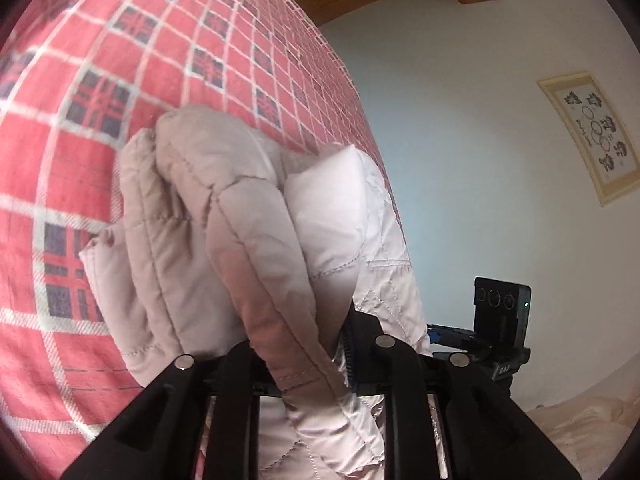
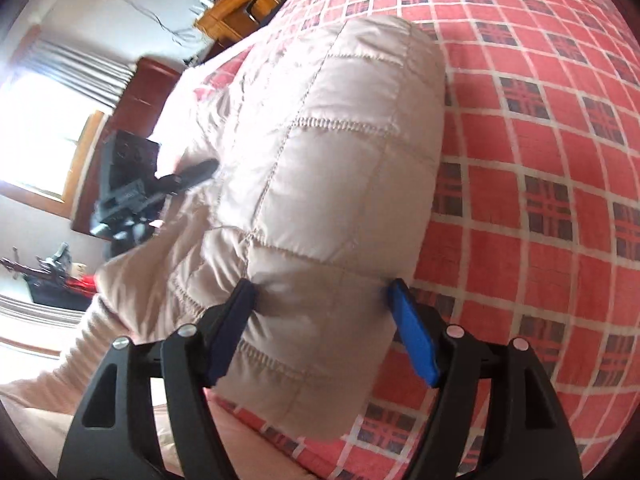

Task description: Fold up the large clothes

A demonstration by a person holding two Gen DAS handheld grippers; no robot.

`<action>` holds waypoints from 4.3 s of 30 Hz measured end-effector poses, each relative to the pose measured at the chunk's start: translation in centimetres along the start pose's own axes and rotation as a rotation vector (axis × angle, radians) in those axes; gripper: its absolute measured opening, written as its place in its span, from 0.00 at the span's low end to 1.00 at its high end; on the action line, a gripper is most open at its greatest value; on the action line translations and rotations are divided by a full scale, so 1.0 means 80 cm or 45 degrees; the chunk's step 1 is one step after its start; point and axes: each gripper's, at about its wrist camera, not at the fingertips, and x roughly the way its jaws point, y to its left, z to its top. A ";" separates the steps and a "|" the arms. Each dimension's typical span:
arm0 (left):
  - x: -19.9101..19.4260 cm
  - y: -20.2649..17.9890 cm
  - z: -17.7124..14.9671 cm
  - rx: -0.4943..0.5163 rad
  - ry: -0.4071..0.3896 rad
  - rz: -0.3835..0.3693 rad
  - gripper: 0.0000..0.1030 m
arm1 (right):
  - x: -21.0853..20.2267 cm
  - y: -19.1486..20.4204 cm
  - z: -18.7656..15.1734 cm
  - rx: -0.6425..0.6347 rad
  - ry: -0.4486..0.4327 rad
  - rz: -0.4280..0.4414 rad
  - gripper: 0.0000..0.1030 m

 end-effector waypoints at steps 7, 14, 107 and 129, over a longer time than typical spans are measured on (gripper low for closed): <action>-0.064 -0.021 -0.009 -0.086 -0.027 0.262 0.45 | 0.020 0.019 -0.007 -0.050 0.016 -0.113 0.74; -0.126 -0.109 -0.051 0.039 -0.078 0.341 0.45 | 0.022 0.012 -0.005 -0.033 0.014 -0.087 0.73; -0.101 -0.123 -0.029 0.166 -0.175 0.731 0.24 | 0.021 0.044 -0.002 -0.060 0.023 -0.055 0.71; -0.029 -0.102 -0.088 0.212 0.068 0.817 0.25 | 0.029 0.041 -0.009 -0.086 0.036 -0.192 0.71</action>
